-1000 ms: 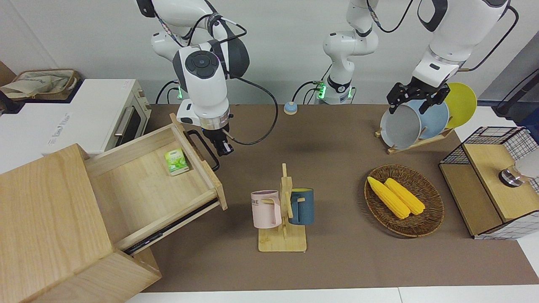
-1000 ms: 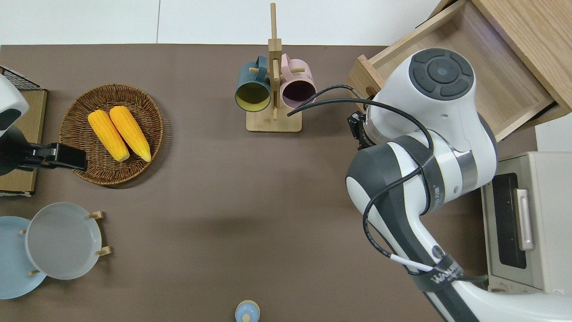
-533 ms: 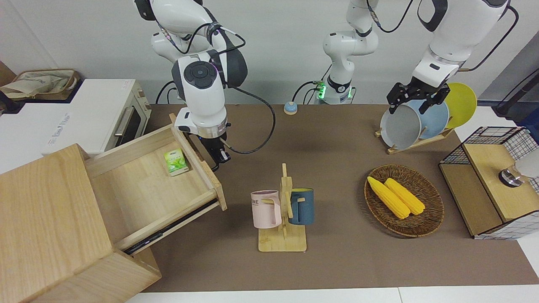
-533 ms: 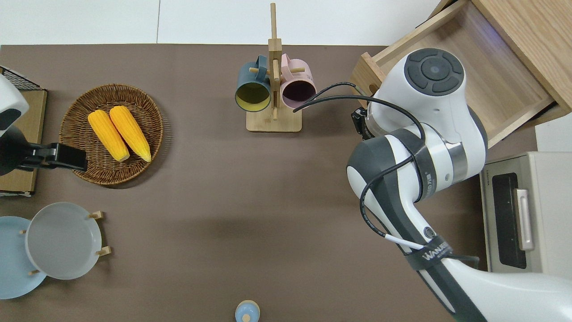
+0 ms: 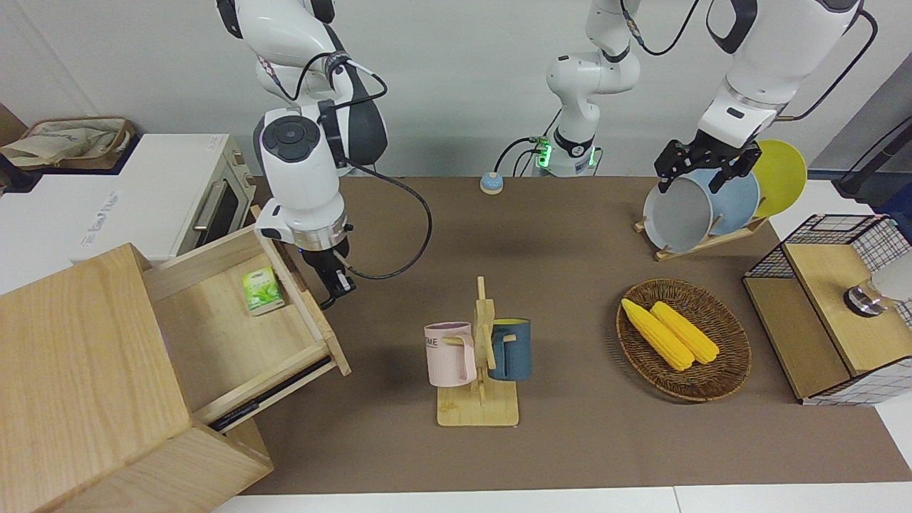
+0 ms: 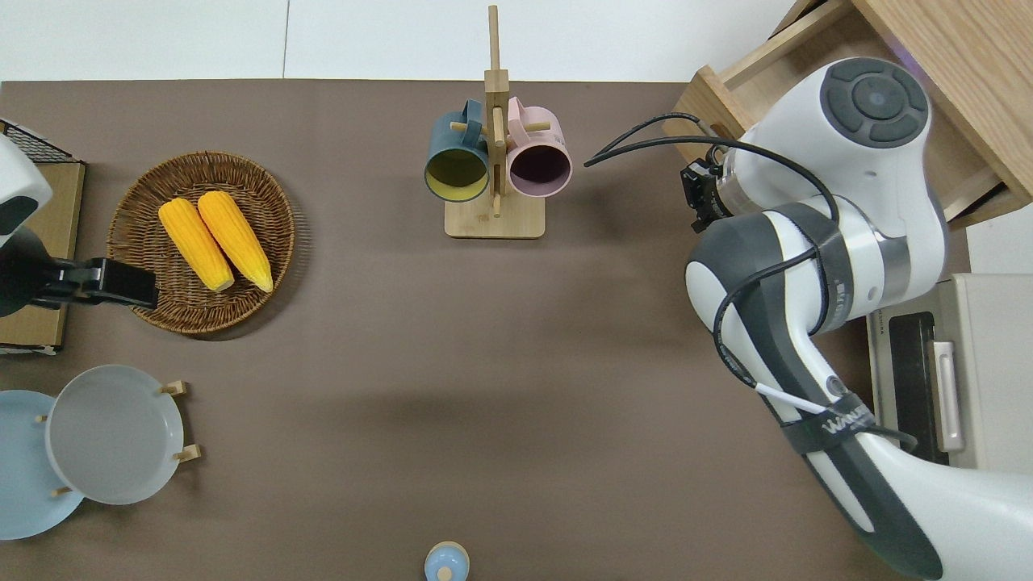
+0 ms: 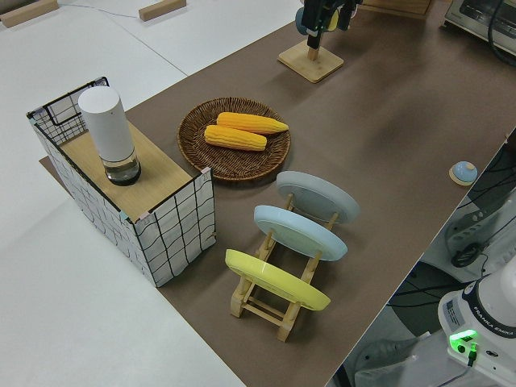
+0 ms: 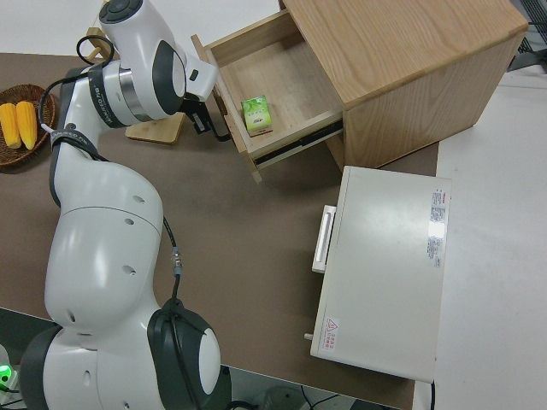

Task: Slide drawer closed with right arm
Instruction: 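Push the drawer front away from the robot with the right gripper, then press the drawer fully shut with the right gripper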

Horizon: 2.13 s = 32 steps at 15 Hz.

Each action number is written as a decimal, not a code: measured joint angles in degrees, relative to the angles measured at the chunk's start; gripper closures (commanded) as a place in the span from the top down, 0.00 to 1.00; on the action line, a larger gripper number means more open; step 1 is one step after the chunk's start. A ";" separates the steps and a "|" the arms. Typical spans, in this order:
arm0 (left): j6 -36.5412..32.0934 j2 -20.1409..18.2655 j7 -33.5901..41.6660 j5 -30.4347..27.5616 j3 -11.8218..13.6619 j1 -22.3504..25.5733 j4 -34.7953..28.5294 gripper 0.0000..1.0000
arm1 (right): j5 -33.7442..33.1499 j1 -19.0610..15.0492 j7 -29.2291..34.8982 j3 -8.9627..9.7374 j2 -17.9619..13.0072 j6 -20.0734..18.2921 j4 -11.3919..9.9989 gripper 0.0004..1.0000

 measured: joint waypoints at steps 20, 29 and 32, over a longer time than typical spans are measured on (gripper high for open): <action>0.00 0.00 0.00 0.00 0.00 0.00 0.00 0.99 | 0.03 -14.25 -7.65 2.88 3.62 3.52 4.75 0.00; 0.00 0.00 0.00 0.00 0.00 0.00 0.00 0.99 | 0.03 -18.98 -11.69 5.96 4.36 3.53 5.74 0.00; 0.00 0.00 0.00 0.00 0.00 0.00 0.00 0.99 | 0.04 -20.61 -12.76 7.72 4.52 3.47 5.74 0.00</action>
